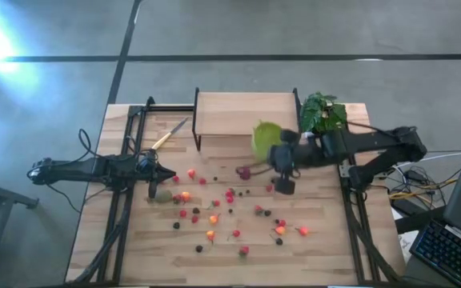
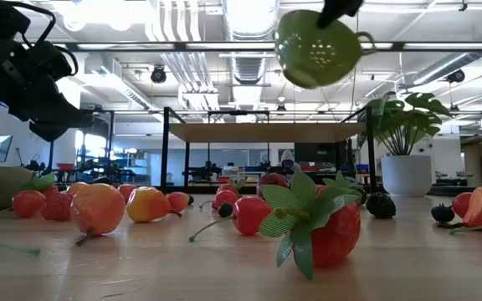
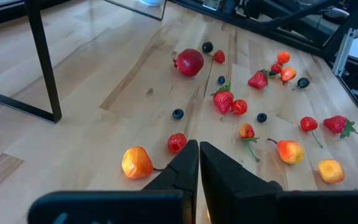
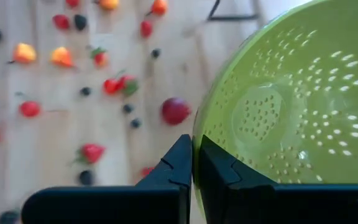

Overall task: Build produce basket
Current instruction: Put the green basket on the shelf

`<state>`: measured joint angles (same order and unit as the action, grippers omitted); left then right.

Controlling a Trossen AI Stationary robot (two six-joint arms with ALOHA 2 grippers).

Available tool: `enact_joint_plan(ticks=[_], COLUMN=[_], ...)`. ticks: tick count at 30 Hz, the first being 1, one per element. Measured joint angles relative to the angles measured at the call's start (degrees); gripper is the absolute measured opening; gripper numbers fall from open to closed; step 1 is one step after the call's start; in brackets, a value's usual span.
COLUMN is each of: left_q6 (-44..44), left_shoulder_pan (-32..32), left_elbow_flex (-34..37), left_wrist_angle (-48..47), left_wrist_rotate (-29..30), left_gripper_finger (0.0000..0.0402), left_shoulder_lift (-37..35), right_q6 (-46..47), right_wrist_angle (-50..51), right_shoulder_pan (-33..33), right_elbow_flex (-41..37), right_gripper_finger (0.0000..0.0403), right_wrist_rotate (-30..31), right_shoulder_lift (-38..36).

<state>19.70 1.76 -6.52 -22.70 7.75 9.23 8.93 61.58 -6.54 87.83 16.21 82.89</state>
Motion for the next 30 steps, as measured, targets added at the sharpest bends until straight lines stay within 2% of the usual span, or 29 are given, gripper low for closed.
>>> enact_joint_plan(ticks=[7,12,17,22,30], left_q6=[0.0,-0.01,-0.02,-0.02,-0.02], left_shoulder_pan=[0.0,-0.01,0.0,-0.02,-0.02], left_elbow_flex=[0.0,0.0,0.0,0.0,0.0], left_wrist_angle=[0.0,0.0,0.0,0.0,0.0], left_wrist_rotate=[0.0,0.0,0.0,0.0,0.0], left_gripper_finger=[0.0021,0.0021,0.0021,0.0021,0.0021], left_shoulder_lift=[0.02,0.01,0.0,0.0,0.0], right_q6=[-17.61,-24.25,-30.18,-36.78,-41.97], right_wrist_angle=[1.93,2.84,5.7,9.55,17.01], right_shoulder_pan=[10.0,18.13,24.74,28.72,32.74], right_elbow_flex=[2.19,2.1,2.95,5.65,15.0], right_gripper_finger=[0.0008,0.0008,0.0008,0.0008,0.0008], right_wrist_rotate=[-0.37,-5.88,-8.61,-8.79,-8.77], right_shoulder_lift=[0.02,0.62,3.37,7.93,16.4])
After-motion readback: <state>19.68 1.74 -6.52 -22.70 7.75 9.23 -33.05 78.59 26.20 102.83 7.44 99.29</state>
